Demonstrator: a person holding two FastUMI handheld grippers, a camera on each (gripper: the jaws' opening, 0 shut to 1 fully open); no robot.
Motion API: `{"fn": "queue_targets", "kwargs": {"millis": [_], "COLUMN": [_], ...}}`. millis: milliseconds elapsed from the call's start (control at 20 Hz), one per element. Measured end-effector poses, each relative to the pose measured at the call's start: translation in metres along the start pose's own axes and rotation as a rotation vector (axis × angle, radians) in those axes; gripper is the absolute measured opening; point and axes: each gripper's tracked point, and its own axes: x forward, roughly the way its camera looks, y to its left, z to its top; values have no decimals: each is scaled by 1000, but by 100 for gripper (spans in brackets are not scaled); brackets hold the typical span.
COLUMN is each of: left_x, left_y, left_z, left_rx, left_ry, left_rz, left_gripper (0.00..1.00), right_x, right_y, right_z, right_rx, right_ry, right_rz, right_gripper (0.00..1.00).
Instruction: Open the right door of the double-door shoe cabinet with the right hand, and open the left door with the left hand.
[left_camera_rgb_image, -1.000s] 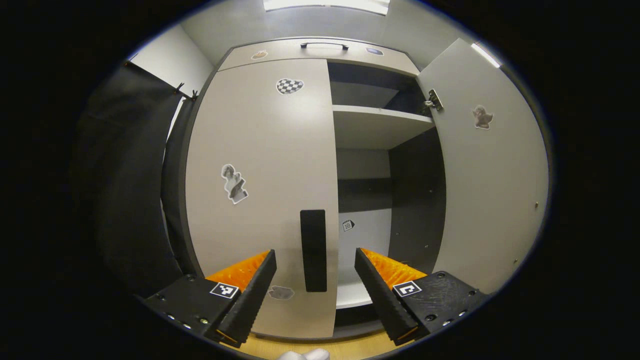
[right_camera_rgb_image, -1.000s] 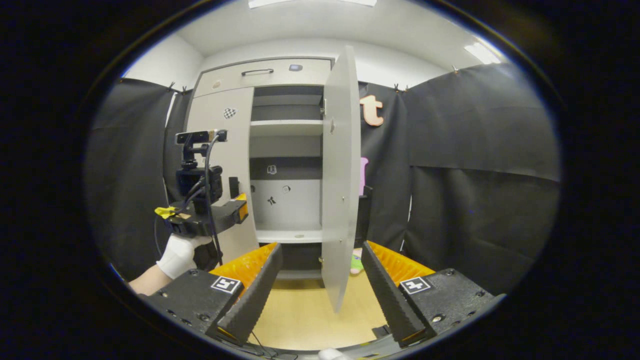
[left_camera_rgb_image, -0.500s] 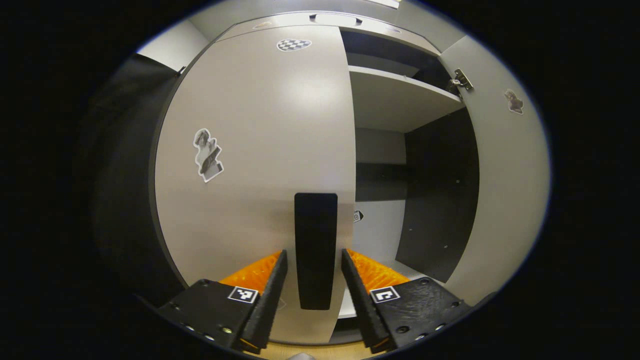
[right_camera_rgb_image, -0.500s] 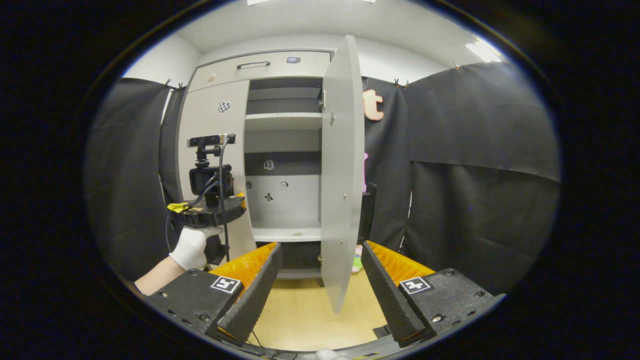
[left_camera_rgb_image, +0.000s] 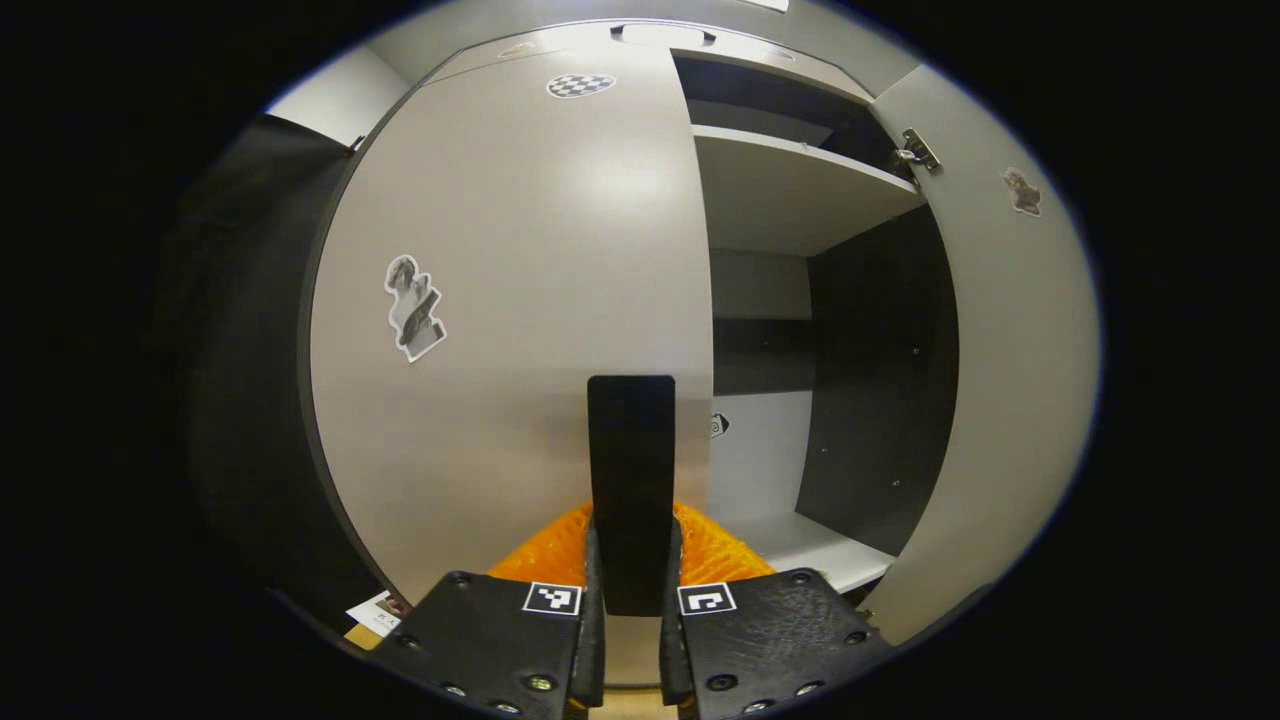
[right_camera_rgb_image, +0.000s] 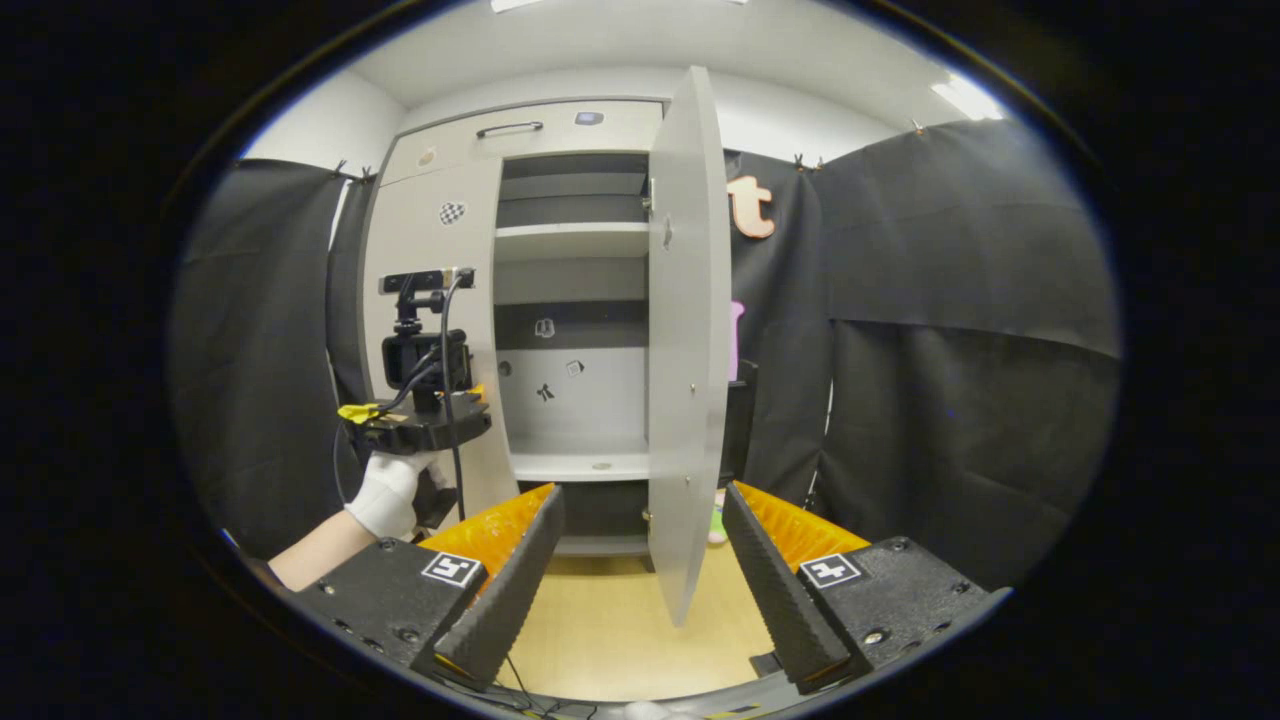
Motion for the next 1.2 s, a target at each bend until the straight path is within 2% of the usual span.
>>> {"fn": "queue_targets", "kwargs": {"millis": [150,750,1200], "left_x": [-5,-62,-86], "left_y": [1,14,28], "left_z": [0,0,1], "left_rx": [-5,-3,-4], "left_ry": [-1,7,-1], "left_rz": [-16,-37,-12], "left_gripper": [13,12,12], "right_x": [-4,-4,-4], "right_y": [1,26,33], "right_z": [3,0,-4], "right_rx": [-16,-40,-40], "right_ry": [-19,-20,-13], "right_rz": [10,157,222], "right_gripper": [100,100,100]}}
